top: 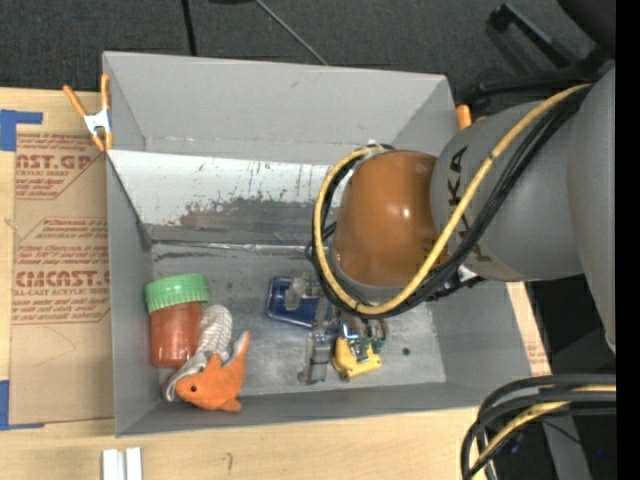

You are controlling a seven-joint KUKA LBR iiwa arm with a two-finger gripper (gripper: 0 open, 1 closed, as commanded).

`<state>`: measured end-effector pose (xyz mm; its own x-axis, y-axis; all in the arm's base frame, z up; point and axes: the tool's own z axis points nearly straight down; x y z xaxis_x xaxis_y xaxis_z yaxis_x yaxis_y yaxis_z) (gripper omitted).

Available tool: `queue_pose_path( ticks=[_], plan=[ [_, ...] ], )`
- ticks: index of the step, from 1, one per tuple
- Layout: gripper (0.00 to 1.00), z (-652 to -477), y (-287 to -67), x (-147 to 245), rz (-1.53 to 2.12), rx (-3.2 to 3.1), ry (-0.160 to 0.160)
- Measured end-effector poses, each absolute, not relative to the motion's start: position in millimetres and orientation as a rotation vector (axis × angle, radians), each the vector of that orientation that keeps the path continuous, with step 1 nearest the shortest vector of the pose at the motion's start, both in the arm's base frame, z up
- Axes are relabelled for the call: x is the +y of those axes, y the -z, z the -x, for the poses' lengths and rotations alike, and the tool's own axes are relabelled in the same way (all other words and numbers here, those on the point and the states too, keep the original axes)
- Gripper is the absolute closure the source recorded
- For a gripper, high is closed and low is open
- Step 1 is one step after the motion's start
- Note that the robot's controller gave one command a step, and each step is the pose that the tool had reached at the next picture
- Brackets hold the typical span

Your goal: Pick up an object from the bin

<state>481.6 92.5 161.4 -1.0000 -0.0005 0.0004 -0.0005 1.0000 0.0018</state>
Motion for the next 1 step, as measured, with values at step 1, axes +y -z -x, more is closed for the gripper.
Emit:
queue_pose_path(
  ticks=[1],
  plan=[
    [0.00, -481.6, -161.4, 92.5, -0.001, -3.141, 0.003]
  ],
)
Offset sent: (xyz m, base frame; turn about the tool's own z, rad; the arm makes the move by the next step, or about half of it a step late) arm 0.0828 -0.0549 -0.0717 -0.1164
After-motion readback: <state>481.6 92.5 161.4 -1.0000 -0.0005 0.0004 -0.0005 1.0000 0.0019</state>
